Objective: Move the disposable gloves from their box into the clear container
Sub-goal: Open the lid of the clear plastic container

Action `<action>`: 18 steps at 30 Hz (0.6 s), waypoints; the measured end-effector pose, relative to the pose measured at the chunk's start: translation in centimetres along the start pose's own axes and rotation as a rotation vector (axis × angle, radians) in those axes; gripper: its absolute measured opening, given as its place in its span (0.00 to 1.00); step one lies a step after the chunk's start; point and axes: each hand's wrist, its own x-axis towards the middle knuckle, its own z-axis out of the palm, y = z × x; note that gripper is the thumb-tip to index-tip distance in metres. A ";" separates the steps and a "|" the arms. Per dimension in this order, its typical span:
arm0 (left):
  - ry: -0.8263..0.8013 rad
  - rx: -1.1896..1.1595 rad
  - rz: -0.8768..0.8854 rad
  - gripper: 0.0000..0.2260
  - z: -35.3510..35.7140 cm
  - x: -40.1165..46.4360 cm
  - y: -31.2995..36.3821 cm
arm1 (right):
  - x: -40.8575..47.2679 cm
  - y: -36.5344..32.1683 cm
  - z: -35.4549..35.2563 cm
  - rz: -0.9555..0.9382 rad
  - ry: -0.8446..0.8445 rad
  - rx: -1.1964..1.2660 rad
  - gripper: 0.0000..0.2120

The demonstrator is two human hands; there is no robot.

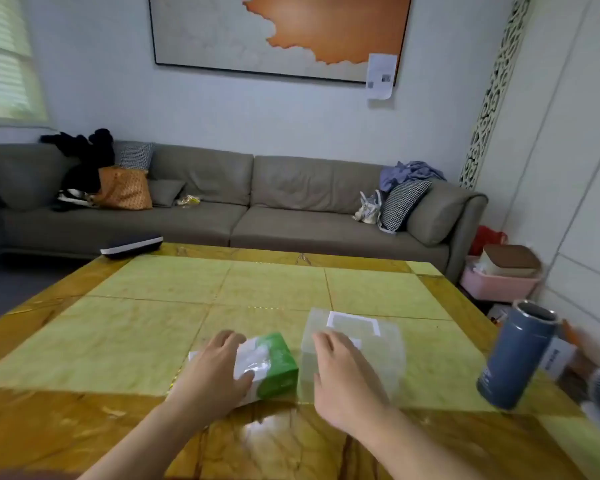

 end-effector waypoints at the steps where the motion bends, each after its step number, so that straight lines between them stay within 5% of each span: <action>1: -0.016 0.003 0.005 0.26 0.6 0.1 -0.4 | 0.4 0.1 0.5 -0.012 0.004 -0.010 0.26; 9: -0.019 0.037 0.020 0.13 3.9 3.7 -3.3 | 5.3 0.9 2.6 -0.020 -0.013 -0.083 0.34; 18: -0.119 -0.164 0.042 0.19 3.0 6.1 -5.3 | 7.8 3.6 2.0 -0.014 -0.100 -0.021 0.53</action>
